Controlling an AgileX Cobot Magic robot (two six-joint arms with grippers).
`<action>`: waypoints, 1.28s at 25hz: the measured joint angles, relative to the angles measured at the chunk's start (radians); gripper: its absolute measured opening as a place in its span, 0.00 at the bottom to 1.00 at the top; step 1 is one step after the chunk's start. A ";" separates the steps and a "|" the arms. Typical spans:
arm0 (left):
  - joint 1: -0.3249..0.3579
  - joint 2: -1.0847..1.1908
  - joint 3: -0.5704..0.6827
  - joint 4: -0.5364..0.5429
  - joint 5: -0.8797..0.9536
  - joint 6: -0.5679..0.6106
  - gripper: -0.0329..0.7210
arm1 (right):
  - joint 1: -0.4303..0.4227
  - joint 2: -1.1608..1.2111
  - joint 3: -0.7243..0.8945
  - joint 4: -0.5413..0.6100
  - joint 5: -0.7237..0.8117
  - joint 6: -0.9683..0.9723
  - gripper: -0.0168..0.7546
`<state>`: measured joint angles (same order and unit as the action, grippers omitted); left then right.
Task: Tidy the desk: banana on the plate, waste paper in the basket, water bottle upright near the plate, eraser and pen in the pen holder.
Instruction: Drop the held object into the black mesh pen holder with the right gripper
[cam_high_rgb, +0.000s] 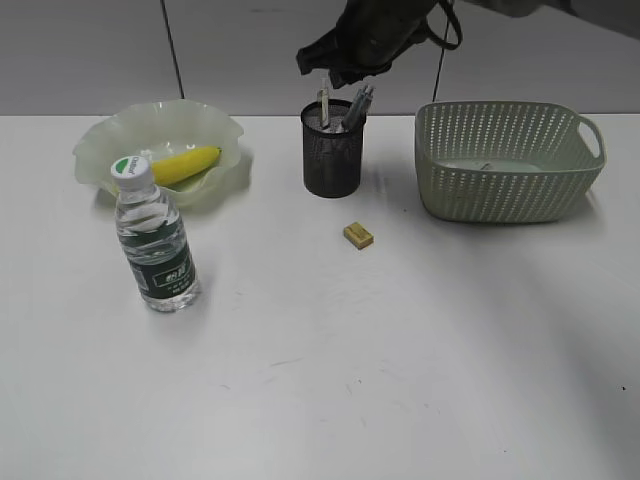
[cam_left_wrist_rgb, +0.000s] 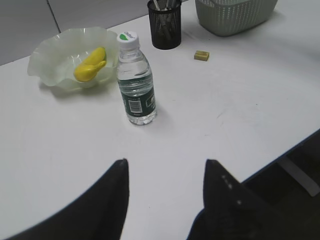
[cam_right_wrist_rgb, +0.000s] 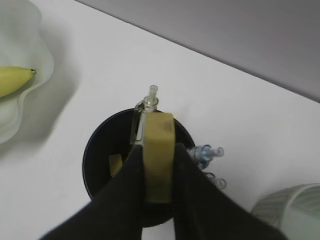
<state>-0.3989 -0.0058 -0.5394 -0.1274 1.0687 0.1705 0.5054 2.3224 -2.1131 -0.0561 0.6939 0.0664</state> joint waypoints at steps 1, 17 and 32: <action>0.000 0.000 0.000 0.000 0.000 0.000 0.53 | 0.000 0.010 0.000 0.014 -0.010 0.000 0.18; 0.000 0.000 0.000 0.000 0.000 0.000 0.53 | 0.001 0.096 0.000 0.056 -0.118 -0.005 0.58; 0.000 0.000 0.000 0.000 0.000 0.000 0.53 | 0.001 -0.098 0.000 0.056 0.327 -0.019 0.67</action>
<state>-0.3989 -0.0058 -0.5394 -0.1274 1.0687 0.1705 0.5065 2.2240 -2.1133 0.0000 1.0210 0.0479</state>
